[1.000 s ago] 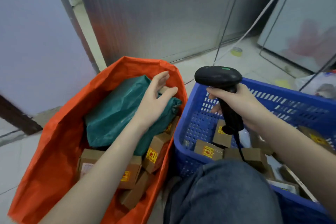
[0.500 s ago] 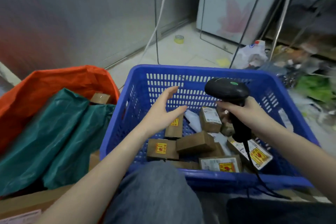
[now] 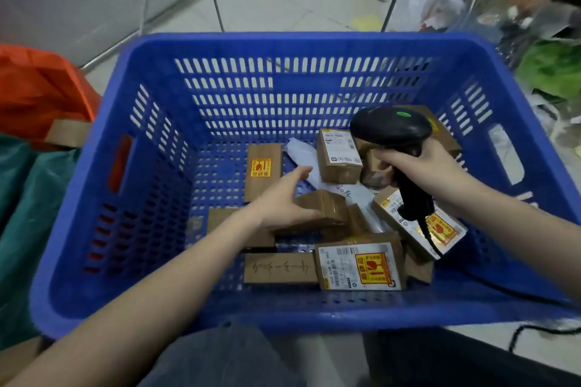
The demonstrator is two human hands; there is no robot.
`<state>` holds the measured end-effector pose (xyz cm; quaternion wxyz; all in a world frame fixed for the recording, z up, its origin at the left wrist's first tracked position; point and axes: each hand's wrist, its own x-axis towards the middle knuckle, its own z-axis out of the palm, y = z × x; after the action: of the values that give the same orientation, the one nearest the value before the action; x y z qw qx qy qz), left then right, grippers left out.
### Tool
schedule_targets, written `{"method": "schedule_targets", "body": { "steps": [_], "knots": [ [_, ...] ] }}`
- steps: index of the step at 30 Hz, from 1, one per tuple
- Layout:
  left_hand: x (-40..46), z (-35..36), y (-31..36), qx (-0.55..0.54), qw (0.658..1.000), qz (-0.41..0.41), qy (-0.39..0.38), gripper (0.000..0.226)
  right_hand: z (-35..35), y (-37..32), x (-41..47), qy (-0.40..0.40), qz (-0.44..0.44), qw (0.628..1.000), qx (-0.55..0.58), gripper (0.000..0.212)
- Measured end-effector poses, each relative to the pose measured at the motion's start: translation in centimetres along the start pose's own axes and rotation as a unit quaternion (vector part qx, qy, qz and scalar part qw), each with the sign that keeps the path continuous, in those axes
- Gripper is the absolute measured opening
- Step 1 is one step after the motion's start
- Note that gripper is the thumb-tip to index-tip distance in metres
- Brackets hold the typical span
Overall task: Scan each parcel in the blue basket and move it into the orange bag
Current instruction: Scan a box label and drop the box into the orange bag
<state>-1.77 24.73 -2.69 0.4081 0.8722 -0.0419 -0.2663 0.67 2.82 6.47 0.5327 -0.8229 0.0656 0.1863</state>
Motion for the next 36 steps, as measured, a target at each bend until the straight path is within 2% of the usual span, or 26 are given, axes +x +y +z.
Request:
{"method": "schedule_targets", "body": {
  "steps": [5,8,11,16,21,23,27,32,36],
  "knots": [
    [2.7,1.8,-0.3,0.085,0.994,-0.003,-0.068,0.099,0.9,2.7,1.5,-0.018,0.015,1.0,-0.018,0.021],
    [3.3,2.3,-0.4,0.121,0.991,0.007,-0.048,0.088,1.1,3.4,1.7,-0.026,0.027,0.999,-0.011,0.029],
    [2.8,1.6,-0.1,0.135,0.99,0.026,-0.01,0.069,0.9,2.8,1.5,-0.022,0.013,1.0,0.002,0.022],
    [0.2,-3.1,2.8,0.015,0.997,0.014,0.076,0.057,-0.1,-1.1,-0.2,0.001,-0.01,0.999,0.05,0.019],
    [-4.1,-9.1,7.9,-0.1,0.98,0.007,0.169,0.064,-1.7,-6.9,-4.1,0.036,-0.062,0.993,0.095,0.015],
    [-6.3,-11.1,10.5,-0.158,0.964,0.012,0.215,0.063,-2.2,-9.3,-5.9,0.05,-0.078,0.987,0.134,0.014],
    [-10.4,-13.8,15.0,-0.275,0.922,0.051,0.27,0.039,-3.0,-13.2,-9.0,0.092,-0.107,0.971,0.194,0.016],
    [-13.5,-14.6,17.7,-0.362,0.875,0.092,0.308,0.048,-3.0,-16.4,-12.6,0.083,-0.133,0.951,0.266,0.021],
    [-14.7,-13.2,18.2,-0.413,0.84,0.139,0.322,0.038,-2.6,-16.8,-14.4,0.075,-0.148,0.942,0.29,0.026]
  ]
}}
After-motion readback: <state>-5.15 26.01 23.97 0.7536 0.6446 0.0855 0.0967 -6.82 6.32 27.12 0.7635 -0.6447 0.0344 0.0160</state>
